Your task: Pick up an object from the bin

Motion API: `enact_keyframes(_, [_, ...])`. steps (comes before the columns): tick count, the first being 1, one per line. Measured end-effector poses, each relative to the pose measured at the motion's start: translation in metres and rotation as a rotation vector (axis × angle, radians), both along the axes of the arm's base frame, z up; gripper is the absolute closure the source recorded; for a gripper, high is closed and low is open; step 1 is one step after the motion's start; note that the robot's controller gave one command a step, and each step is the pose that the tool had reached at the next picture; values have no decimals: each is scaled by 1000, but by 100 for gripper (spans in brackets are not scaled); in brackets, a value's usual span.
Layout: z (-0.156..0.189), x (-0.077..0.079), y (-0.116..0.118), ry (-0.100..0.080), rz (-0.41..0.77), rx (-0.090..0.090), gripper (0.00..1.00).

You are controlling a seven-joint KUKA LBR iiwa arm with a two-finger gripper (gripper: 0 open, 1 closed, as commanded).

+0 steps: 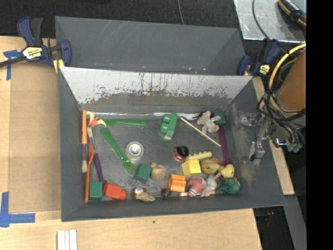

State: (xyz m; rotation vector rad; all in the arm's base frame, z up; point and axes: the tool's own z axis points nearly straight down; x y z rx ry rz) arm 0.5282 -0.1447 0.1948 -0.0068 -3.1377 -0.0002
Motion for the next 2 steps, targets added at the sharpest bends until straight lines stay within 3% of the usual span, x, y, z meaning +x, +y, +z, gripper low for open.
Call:
enact_keyframes(1, [5,1,1,-8,4,-2,0])
enact_keyframes(2, [-70,7,7,-12,96,-3,0])
